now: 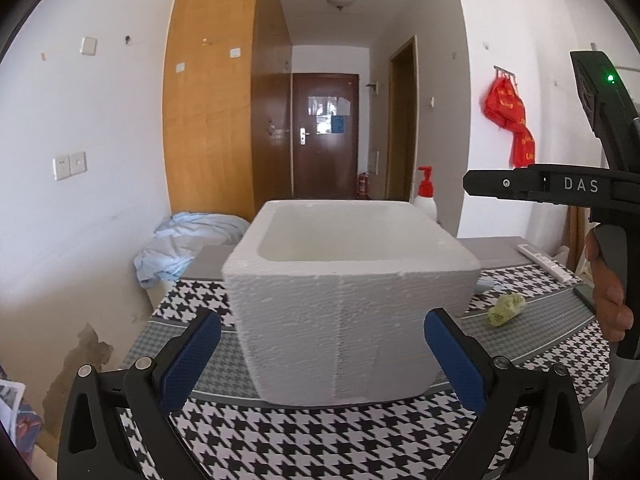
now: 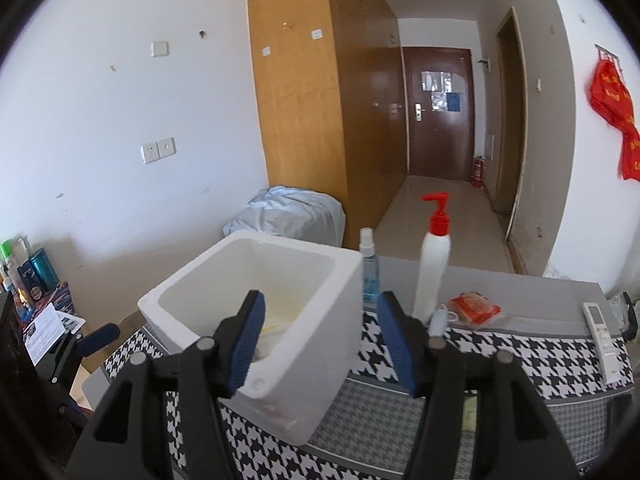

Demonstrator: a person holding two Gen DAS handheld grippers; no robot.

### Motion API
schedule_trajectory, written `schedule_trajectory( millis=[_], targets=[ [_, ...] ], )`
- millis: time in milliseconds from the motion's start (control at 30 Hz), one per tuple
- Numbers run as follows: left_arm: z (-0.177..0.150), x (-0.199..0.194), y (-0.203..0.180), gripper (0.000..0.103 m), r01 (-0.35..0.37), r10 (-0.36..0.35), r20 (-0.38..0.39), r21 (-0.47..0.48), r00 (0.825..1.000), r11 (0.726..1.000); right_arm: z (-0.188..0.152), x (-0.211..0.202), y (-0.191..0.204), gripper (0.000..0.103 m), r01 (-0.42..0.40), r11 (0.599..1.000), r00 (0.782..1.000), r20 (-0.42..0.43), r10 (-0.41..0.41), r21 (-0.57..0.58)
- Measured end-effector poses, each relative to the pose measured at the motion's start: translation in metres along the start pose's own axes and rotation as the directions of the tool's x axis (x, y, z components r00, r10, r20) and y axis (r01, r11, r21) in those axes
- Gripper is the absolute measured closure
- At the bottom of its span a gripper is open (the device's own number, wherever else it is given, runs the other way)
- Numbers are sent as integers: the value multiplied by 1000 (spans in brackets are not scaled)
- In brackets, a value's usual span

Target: Organize soft objects

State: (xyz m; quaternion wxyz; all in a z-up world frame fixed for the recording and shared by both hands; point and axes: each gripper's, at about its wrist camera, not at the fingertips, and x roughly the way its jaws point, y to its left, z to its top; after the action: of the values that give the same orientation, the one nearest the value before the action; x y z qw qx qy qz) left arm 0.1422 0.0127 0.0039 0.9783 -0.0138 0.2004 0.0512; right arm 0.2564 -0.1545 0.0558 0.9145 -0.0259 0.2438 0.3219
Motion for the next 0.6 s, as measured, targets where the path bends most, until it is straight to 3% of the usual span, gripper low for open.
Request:
schedule_trajectory(
  millis=[600],
  targets=[
    [9, 1, -47, 1, 101, -101, 0, 51, 995, 994, -16, -39, -42, 40, 84, 995, 996, 32, -86, 55]
  ],
)
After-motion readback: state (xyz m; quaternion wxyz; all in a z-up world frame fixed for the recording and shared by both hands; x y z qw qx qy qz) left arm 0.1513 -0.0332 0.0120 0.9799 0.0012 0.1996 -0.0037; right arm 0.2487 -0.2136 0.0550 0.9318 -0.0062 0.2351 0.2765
